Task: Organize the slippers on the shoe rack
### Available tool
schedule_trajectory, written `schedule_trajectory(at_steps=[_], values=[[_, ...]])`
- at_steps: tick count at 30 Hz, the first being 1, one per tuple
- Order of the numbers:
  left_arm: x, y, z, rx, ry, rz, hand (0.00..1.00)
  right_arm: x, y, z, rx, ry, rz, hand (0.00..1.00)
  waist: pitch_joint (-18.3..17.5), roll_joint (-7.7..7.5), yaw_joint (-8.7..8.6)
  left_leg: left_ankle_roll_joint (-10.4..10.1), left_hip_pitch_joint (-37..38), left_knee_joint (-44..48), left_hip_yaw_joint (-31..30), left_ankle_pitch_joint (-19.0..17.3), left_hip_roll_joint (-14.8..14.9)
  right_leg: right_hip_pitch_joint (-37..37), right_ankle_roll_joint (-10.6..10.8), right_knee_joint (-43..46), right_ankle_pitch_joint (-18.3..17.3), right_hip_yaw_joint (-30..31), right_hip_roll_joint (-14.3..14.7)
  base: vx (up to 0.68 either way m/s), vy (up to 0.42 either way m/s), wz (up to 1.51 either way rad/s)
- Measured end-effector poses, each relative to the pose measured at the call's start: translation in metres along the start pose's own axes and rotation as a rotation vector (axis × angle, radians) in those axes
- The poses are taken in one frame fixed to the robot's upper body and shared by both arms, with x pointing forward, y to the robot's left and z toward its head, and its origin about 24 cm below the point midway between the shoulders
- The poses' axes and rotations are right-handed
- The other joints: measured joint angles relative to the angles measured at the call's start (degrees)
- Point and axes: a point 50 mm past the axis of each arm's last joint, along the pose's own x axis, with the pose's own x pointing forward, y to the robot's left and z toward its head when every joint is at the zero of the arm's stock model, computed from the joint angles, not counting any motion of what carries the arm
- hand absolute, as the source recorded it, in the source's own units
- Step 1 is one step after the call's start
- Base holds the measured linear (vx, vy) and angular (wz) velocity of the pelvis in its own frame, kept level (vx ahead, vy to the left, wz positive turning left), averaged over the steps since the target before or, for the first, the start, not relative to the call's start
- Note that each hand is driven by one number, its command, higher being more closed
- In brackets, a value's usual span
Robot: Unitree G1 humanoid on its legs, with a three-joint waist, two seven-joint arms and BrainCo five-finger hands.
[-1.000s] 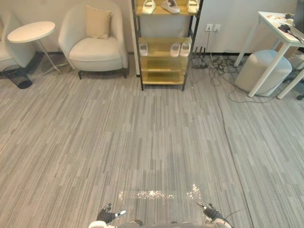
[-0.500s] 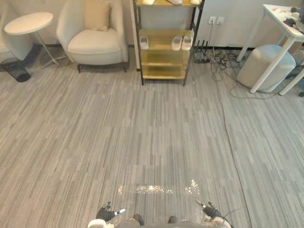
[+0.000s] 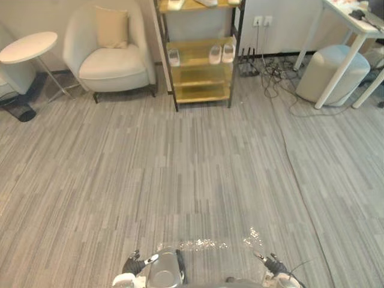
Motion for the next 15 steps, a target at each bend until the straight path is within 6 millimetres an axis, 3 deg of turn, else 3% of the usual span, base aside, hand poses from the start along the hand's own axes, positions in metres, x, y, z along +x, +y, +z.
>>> schedule_trajectory(at_steps=[1,2,4,6,7,8,9,10,11,12,13,15], values=[[0.001,0.005,0.003,0.005,-0.008,0.009,0.00,-0.001,0.006,-0.002,-0.002,0.003,0.017,0.00,-0.11,-1.27,-0.35,2.03,-1.06,2.02,-0.04,-1.63,-1.07,-0.88,1.31,3.04,-1.21,-0.05,-0.83,0.40,0.217,-0.10],[0.002,0.007,0.007,0.010,-0.017,0.014,0.00,-0.002,0.008,-0.006,0.002,0.014,0.021,0.00,-0.10,-2.45,-0.11,2.70,-1.72,3.96,0.23,-3.72,-2.01,-2.46,2.46,7.63,-3.64,-0.88,-2.00,0.38,0.178,0.06],[0.002,0.008,0.007,0.011,-0.014,0.016,0.00,-0.001,0.009,-0.005,0.001,0.009,0.026,0.00,-0.30,-2.91,0.47,3.28,-0.44,4.37,0.80,-6.22,-2.50,-8.62,3.62,22.23,-5.35,-0.20,-3.17,0.39,0.192,0.01],[0.001,0.010,0.003,0.019,-0.002,0.021,0.00,-0.002,0.012,-0.005,0.001,0.009,0.033,0.00,-0.58,-4.01,0.45,3.21,3.66,3.52,1.92,-7.83,-2.94,-14.37,10.05,38.83,-4.15,1.66,-3.38,0.41,0.163,-0.15],[-0.001,0.014,-0.003,0.024,0.014,0.028,0.00,-0.001,0.015,-0.004,-0.008,0.007,0.049,0.00,-0.54,-4.37,0.47,4.51,7.20,2.87,2.50,-9.39,-3.46,-17.84,10.66,49.84,-3.19,1.45,-3.64,0.55,0.129,-0.34],[-0.001,0.015,-0.004,0.035,0.018,0.030,0.00,-0.001,0.017,-0.002,-0.022,0.000,0.058,0.00,-0.50,-4.68,0.19,4.85,10.25,1.95,2.59,-10.38,-3.97,-20.16,9.85,56.12,-3.57,-0.57,-4.16,0.48,0.067,-0.25],[-0.001,0.014,-0.003,0.053,0.015,0.023,0.00,0.000,0.017,0.001,-0.033,-0.010,0.060,0.00,-0.50,-4.67,-0.30,4.81,12.66,0.80,2.57,-10.90,-4.01,-21.67,7.54,58.80,-4.60,-3.41,-4.57,0.49,0.017,-0.05],[0.000,0.013,0.001,0.061,0.004,0.019,0.00,0.000,0.017,0.005,-0.047,-0.028,0.066,0.00,-0.40,-4.52,-0.54,4.76,16.10,-1.81,2.40,-10.87,-3.95,-24.23,3.04,59.05,-6.94,-7.03,-4.65,0.49,-0.039,0.13],[0.002,0.011,0.006,0.058,-0.012,0.014,0.00,0.000,0.018,0.009,-0.047,-0.048,0.073,0.00,-0.05,-3.90,-0.91,4.30,18.76,-4.17,2.00,-10.61,-3.26,-26.64,-0.04,56.24,-8.62,-9.64,-4.00,0.48,-0.075,0.24],[0.003,0.008,0.011,0.053,-0.026,0.008,0.00,0.001,0.019,0.014,-0.044,-0.070,0.077,0.00,0.32,-3.27,-1.55,3.84,20.41,-5.62,1.16,-10.36,-2.44,-28.54,-1.50,52.36,-9.38,-10.61,-3.08,0.47,-0.150,0.46],[0.005,0.002,0.018,0.038,-0.044,-0.004,0.00,0.002,0.020,0.024,-0.042,-0.109,0.082,0.00,0.90,-2.24,-2.39,3.43,22.47,-7.74,0.02,-10.29,-1.16,-31.64,-1.94,45.07,-9.13,-9.82,-1.55,0.49,-0.209,0.60],[0.007,-0.012,0.025,0.023,-0.062,-0.028,0.00,0.003,0.018,0.036,-0.050,-0.147,0.080,0.00,1.31,-1.50,-3.78,1.97,24.94,-10.84,-2.21,-10.45,0.24,-34.97,-0.24,28.71,-1.90,-3.03,0.19,0.61,-0.308,0.80]])
